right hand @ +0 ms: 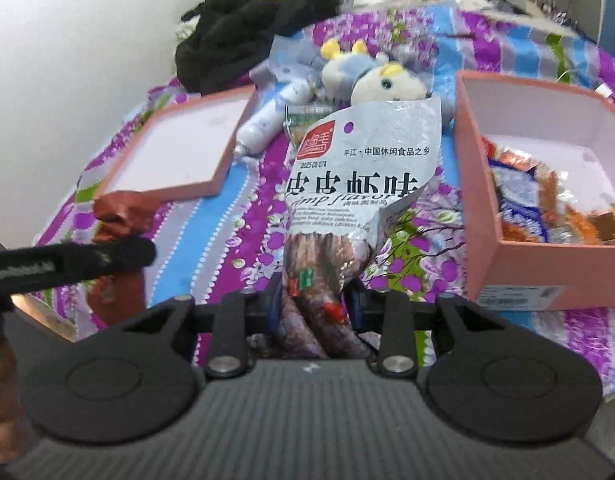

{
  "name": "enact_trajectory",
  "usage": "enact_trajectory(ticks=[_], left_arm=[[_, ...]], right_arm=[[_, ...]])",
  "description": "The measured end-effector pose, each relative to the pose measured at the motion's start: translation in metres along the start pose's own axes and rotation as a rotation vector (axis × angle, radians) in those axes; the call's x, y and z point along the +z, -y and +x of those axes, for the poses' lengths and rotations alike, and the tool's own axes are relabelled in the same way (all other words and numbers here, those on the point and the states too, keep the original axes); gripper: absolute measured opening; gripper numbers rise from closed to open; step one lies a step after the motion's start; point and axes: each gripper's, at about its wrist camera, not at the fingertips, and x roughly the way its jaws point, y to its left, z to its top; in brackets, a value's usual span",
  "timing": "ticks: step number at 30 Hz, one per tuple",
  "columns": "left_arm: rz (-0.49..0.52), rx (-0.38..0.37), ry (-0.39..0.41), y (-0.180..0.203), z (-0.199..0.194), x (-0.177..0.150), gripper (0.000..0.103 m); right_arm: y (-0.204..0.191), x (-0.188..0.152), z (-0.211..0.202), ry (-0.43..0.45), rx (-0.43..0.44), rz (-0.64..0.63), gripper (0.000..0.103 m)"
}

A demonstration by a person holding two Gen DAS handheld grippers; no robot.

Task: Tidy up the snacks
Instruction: 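Carry the candy and shrimp-snack bag over the pink box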

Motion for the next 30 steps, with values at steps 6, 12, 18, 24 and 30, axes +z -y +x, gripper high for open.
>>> enact_trajectory(ticks=[6,12,18,24,30], left_arm=[[0.029,-0.056,-0.001,0.030,-0.011,-0.003,0.045],[0.082,-0.146,-0.011,0.075,-0.004,0.006,0.045],[0.147,-0.223,-0.058,0.130,0.034,0.020,0.045],[0.182,-0.279,-0.101,0.185,0.094,0.047,0.045],[0.232,-0.300,-0.123,0.235,0.162,0.080,0.045]], right_arm=[[0.011,-0.004,-0.048,0.076,-0.015,0.033,0.035],[0.048,0.002,-0.085,0.141,-0.084,0.089,0.035],[0.100,0.015,-0.098,0.173,-0.174,0.147,0.035],[0.169,0.040,-0.085,0.174,-0.254,0.193,0.035],[0.232,0.074,-0.050,0.167,-0.298,0.216,0.035]])
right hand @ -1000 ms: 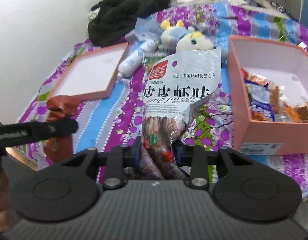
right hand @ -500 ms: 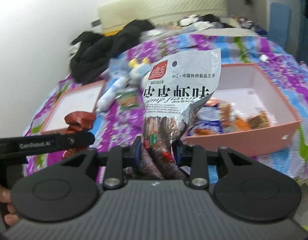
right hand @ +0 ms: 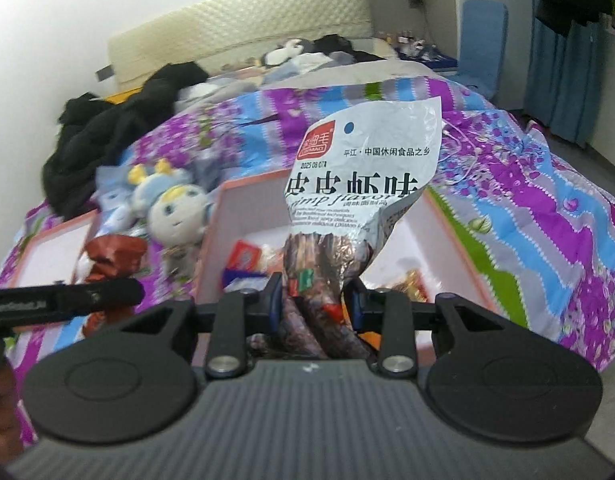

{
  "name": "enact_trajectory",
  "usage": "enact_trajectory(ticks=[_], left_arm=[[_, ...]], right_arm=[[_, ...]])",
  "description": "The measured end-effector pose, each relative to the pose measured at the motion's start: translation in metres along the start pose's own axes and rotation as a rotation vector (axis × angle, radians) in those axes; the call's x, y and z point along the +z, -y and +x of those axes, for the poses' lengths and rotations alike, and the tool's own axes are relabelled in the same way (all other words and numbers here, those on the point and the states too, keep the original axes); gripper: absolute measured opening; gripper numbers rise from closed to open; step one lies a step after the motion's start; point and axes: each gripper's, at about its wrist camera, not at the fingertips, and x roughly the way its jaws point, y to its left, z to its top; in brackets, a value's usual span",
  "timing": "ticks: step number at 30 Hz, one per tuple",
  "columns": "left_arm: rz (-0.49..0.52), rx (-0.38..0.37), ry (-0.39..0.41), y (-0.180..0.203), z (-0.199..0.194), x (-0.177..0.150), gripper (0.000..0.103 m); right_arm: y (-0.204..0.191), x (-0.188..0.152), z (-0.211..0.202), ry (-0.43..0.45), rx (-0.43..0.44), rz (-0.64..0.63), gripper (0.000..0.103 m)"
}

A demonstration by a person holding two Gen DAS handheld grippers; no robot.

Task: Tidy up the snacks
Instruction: 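Carry the candy and shrimp-snack bag over the pink box, then open both tools to drop the red candy and shrimp-snack bag into the box, then withdraw both tools from the box toward the plush toy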

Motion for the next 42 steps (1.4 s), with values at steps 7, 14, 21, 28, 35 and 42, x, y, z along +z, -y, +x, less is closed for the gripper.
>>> enact_trajectory(ticks=[7,14,21,28,35,42], left_arm=[[0.020,0.000,-0.030,0.005,0.076,0.046,0.045],[0.013,0.020,-0.081,-0.008,0.126,0.056,0.046],[0.013,0.030,-0.088,-0.020,0.129,0.048,0.077],[0.040,0.037,-0.036,-0.012,0.088,0.041,0.079],[0.057,0.057,0.031,-0.002,0.011,0.018,0.079],[0.063,0.108,0.106,-0.007,-0.073,-0.023,0.079]], right_arm=[[0.035,0.020,0.067,-0.040,-0.021,0.019,0.035],[0.051,0.015,0.121,-0.115,-0.007,0.034,0.035],[0.058,0.011,0.140,-0.164,-0.019,0.068,0.058],[0.049,0.010,0.106,-0.116,-0.028,0.069,0.072],[0.023,0.001,0.053,-0.062,0.020,0.058,0.072],[-0.014,-0.021,-0.004,-0.010,0.077,0.020,0.072]])
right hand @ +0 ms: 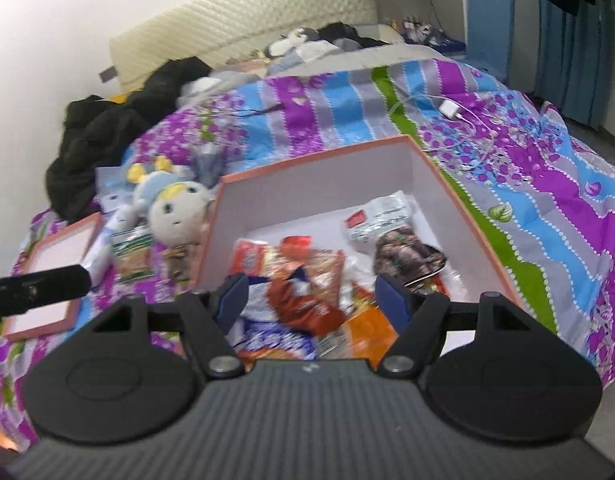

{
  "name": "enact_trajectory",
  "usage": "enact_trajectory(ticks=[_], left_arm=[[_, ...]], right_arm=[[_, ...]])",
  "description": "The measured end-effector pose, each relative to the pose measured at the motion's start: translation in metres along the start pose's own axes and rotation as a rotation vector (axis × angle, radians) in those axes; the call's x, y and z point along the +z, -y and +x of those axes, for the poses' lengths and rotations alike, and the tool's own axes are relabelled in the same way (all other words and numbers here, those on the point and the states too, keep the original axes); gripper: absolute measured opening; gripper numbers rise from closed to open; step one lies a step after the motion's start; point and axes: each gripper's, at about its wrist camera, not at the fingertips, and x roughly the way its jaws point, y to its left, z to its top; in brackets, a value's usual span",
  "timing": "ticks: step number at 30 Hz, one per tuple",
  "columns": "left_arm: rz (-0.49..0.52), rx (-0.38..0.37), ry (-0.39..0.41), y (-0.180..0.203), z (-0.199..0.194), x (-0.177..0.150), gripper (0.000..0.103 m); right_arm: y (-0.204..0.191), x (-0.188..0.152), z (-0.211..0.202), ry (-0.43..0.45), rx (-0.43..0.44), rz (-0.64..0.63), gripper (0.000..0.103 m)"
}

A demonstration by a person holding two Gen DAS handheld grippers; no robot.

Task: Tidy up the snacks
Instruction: 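Withdraw both tools from the box toward the plush toy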

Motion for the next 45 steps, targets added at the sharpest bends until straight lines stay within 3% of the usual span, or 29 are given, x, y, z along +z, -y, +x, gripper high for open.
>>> enact_trajectory(ticks=[10,17,22,34,45], left_arm=[[-0.019,0.122,0.056,-0.040,-0.100,-0.069,0.079],[-0.105,0.171,0.056,-0.083,-0.145,-0.118,0.079],[-0.156,0.199,0.060,-0.108,-0.162,-0.131,0.079],[-0.195,0.233,0.070,-0.137,-0.130,-0.089,0.079],[-0.224,0.231,0.023,-0.189,-0.033,-0.035,0.084]], right_arm=[[-0.068,-0.057,-0.053,0.044,0.108,-0.065,0.072],[-0.118,-0.105,-0.072,0.036,0.179,-0.140,0.072],[-0.139,-0.122,-0.072,0.030,0.201,-0.149,0.072],[-0.150,-0.092,-0.032,0.051,0.210,-0.177,0.072],[-0.170,-0.053,0.052,0.014,0.217,-0.259,0.072]])
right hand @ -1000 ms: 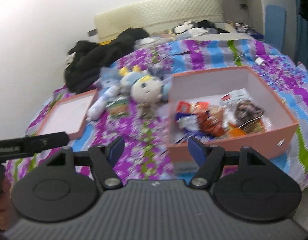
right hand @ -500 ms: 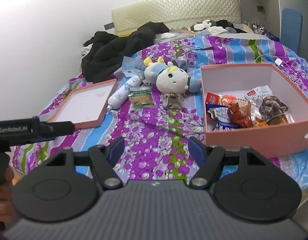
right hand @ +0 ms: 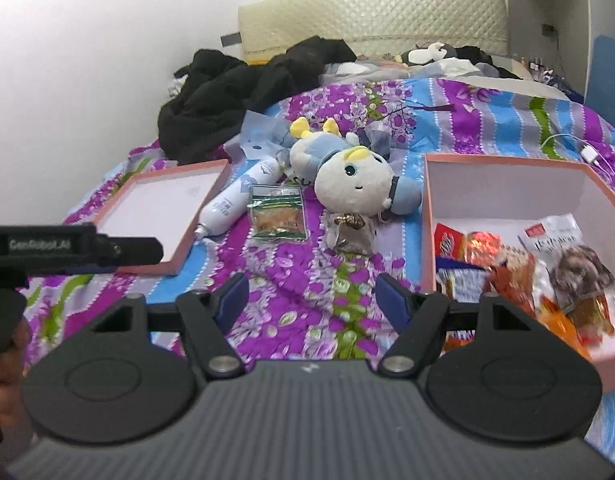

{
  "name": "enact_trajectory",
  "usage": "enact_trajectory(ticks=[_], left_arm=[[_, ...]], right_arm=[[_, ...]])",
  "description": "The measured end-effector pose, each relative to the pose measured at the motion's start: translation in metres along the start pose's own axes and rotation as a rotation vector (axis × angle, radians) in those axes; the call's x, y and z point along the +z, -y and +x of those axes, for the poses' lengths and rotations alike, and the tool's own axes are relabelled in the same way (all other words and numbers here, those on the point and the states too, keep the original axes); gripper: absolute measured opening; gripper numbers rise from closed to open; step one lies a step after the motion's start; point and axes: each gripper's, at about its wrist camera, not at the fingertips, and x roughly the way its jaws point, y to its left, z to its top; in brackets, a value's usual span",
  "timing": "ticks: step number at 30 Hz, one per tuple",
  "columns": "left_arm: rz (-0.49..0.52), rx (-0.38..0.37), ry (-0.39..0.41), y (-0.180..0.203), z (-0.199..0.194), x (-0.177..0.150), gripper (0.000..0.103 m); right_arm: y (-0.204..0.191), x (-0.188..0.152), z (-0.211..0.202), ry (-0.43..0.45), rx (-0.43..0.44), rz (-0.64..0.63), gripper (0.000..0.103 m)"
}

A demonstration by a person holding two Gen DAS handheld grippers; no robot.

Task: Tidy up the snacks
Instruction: 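Withdraw both tools from the box toward the plush toy, then grasp the green spicy-strip pack with the left tool while the right grasps a gold-wrapped candy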

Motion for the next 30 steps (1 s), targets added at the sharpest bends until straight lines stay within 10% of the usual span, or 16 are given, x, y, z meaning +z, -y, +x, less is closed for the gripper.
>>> enact_trajectory(ticks=[16,30], left_arm=[[-0.066,0.018,-0.136,-0.041,0.191,0.079,0.093],[-0.130,0.000,-0.198,-0.062,0.270,0.089,0.092]], right_arm=[[0.014,0.048,0.147,-0.058,-0.008,-0.085,0.072],[0.037,0.052,0.254,-0.157,-0.109,-0.072,0.072]])
